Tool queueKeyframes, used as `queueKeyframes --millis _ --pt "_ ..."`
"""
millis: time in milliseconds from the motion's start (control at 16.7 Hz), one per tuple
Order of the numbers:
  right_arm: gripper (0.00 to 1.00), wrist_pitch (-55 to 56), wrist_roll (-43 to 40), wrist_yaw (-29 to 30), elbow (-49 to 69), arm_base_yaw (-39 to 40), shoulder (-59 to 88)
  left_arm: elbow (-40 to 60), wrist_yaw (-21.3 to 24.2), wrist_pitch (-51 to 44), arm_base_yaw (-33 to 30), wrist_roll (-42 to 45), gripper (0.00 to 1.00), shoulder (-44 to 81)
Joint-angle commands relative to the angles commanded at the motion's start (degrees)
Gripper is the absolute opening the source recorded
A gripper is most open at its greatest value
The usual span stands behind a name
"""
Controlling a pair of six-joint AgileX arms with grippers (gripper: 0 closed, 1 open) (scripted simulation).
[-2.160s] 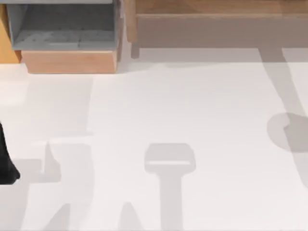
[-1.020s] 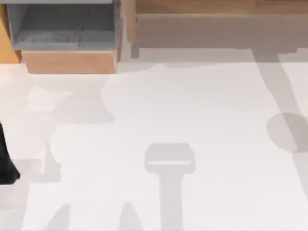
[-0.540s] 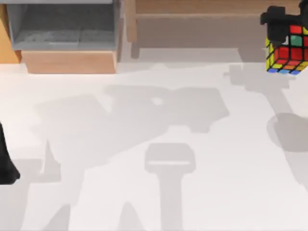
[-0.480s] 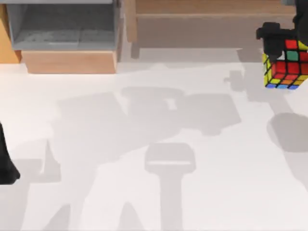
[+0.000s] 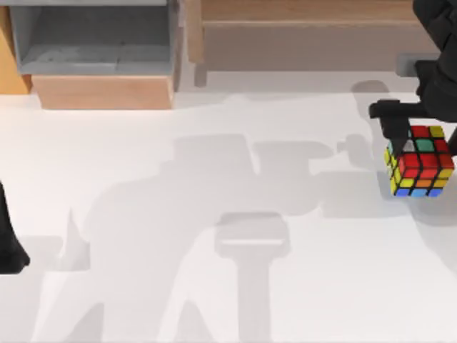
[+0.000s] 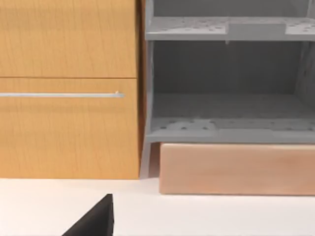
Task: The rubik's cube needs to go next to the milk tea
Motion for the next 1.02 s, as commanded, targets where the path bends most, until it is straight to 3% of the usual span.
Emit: queueKeyframes --millis 1020 --pt "0.0 3.79 0.0 -0.67 -1.81 1.48 -1.48 0.0 0.0 0.0 0.0 0.0 1.0 0.0"
